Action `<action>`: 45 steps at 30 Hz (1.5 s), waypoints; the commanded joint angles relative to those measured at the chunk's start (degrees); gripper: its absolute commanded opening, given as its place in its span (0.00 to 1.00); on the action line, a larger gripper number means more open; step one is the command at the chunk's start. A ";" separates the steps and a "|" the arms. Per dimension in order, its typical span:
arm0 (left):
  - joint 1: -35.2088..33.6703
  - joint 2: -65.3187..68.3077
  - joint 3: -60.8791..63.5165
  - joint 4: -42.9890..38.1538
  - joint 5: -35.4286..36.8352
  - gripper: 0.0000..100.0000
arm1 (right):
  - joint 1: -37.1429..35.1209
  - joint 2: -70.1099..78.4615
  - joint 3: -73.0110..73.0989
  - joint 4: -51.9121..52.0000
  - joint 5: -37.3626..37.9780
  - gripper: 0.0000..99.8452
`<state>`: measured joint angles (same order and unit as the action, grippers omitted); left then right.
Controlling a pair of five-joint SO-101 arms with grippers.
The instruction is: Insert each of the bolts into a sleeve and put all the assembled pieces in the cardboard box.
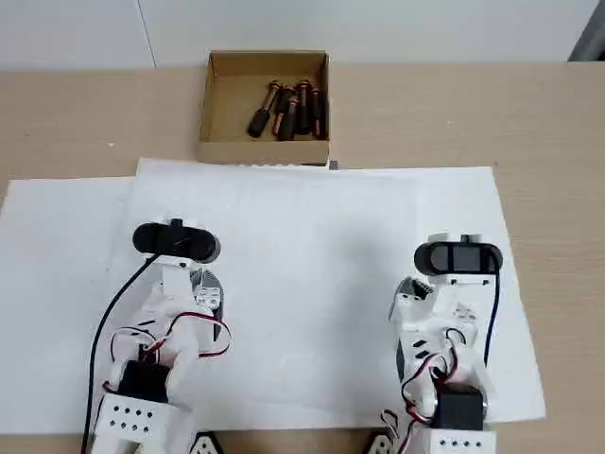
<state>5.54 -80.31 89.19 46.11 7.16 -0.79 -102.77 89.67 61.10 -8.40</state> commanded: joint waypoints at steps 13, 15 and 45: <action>0.53 -0.44 -0.22 -1.32 0.00 0.01 | 0.31 -0.57 4.40 -1.27 0.53 0.00; 0.53 -0.44 -0.22 -1.32 0.00 0.01 | 0.40 -0.57 4.40 -1.27 0.53 0.00; 0.53 -0.44 -0.22 -1.32 0.00 0.01 | 0.31 -0.57 4.40 -1.27 0.44 0.00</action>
